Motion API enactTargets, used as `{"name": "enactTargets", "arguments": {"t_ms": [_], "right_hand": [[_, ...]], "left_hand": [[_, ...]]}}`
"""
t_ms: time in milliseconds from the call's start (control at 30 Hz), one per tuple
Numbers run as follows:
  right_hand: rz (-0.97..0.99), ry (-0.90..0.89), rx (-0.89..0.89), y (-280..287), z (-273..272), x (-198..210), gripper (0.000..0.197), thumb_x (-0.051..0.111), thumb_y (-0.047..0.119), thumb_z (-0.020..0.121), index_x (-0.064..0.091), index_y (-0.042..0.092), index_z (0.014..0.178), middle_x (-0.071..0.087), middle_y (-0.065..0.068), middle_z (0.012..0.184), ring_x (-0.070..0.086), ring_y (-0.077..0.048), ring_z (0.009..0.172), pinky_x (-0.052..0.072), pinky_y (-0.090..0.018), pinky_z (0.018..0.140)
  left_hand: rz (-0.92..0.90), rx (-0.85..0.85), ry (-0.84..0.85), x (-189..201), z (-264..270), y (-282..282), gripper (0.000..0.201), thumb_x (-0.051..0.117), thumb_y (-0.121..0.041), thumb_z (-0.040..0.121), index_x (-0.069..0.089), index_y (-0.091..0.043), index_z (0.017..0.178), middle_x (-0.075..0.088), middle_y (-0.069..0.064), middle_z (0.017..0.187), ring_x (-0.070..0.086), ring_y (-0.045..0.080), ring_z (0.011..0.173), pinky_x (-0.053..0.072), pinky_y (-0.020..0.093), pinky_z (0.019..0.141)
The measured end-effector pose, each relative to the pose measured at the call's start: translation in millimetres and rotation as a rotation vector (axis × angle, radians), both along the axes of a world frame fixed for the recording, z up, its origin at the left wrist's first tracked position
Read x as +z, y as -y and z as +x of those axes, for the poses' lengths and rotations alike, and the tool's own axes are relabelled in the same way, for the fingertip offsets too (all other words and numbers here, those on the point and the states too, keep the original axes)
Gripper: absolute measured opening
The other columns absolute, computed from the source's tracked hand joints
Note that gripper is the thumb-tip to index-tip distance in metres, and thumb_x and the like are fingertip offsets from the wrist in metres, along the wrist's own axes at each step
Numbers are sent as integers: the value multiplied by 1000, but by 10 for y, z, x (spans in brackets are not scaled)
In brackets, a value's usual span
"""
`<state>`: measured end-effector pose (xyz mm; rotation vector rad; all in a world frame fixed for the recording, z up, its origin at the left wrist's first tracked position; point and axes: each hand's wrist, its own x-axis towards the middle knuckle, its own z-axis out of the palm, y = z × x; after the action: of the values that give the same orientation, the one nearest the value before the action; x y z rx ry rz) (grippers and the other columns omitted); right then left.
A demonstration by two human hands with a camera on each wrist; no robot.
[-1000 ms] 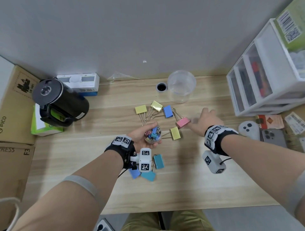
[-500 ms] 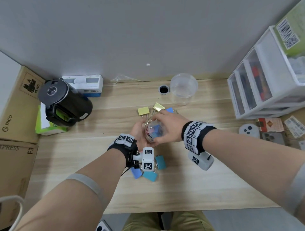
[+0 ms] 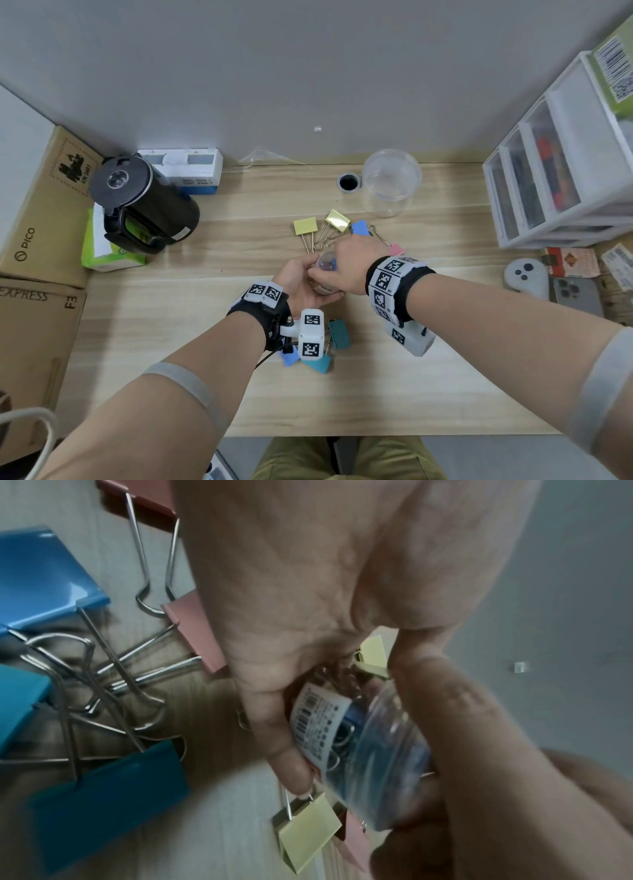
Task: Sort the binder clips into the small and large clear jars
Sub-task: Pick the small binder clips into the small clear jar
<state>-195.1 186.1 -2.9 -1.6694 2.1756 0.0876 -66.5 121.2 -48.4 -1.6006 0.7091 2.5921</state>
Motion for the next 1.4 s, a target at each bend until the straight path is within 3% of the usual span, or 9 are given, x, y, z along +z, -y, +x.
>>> {"name": "enactTargets", "arguments": {"t_ms": [100, 200, 367, 567, 700, 800, 900, 1067, 1400], "right_hand": [[18, -33, -59, -8, 42, -37, 58, 37, 74, 80, 50, 17, 78, 62, -4, 82, 56, -25, 72, 44, -31, 62], [13, -4, -108, -12, 47, -88, 71, 33, 80, 79, 50, 16, 102, 64, -3, 90, 61, -26, 79, 44, -33, 65], [22, 55, -43, 8, 9, -80, 76, 45, 80, 73, 42, 18, 117, 63, 1, 87, 58, -24, 75, 47, -34, 66], [16, 91, -122, 160, -8, -36, 75, 50, 74, 75, 47, 16, 122, 56, 4, 86, 59, -24, 83, 41, -32, 67], [12, 203, -159, 331, -77, -67, 75, 55, 70, 76, 47, 16, 127, 52, -2, 109, 59, -27, 102, 42, -34, 73], [-70, 235, -157, 511, -170, -73, 75, 61, 64, 75, 44, 15, 129, 52, -4, 121, 56, -27, 107, 47, -35, 79], [-162, 215, -171, 713, -285, -56, 69, 67, 56, 75, 38, 16, 123, 54, -4, 118, 57, -25, 100, 50, -37, 76], [-199, 71, -150, 1117, -473, -99, 47, 59, 58, 82, 45, 23, 109, 53, -3, 112, 57, -26, 95, 49, -37, 73], [-64, 23, -137, 1541, -671, -372, 29, 59, 38, 87, 50, 22, 110, 53, -6, 109, 62, -34, 88, 41, -34, 65]], "left_hand": [[-38, -39, 13, 14, -19, 27, 29, 47, -33, 103, 67, -13, 105, 71, 9, 86, 66, 25, 80, 57, 38, 70], [-56, -56, 33, 38, -32, 95, 28, 49, -32, 102, 66, -11, 108, 70, 9, 86, 66, 25, 78, 57, 37, 69], [-43, -7, 23, 52, -47, 180, 34, 44, -35, 104, 69, -12, 104, 72, 7, 91, 67, 21, 81, 55, 36, 75], [-13, 90, -7, 46, -58, 218, 46, 48, -35, 102, 63, -8, 136, 68, 10, 119, 61, 25, 110, 41, 41, 111], [-65, 40, -41, 65, -75, 397, 40, 43, -40, 103, 72, -12, 108, 72, 10, 101, 67, 25, 89, 46, 46, 106], [-102, 27, -18, 75, -116, 599, 50, 49, -53, 97, 67, -11, 117, 71, 14, 98, 65, 31, 88, 43, 51, 110], [-139, 102, 12, 113, -182, 807, 50, 52, -53, 95, 61, -8, 113, 66, 8, 75, 62, 23, 62, 52, 37, 82], [-225, 229, 40, 105, -292, 1200, 54, 55, -49, 93, 57, -10, 130, 58, 14, 120, 61, 29, 101, 50, 43, 90], [-116, 290, -26, -25, -485, 1488, 58, 53, -50, 94, 49, -12, 138, 64, 19, 131, 71, 38, 101, 55, 46, 89]]}}
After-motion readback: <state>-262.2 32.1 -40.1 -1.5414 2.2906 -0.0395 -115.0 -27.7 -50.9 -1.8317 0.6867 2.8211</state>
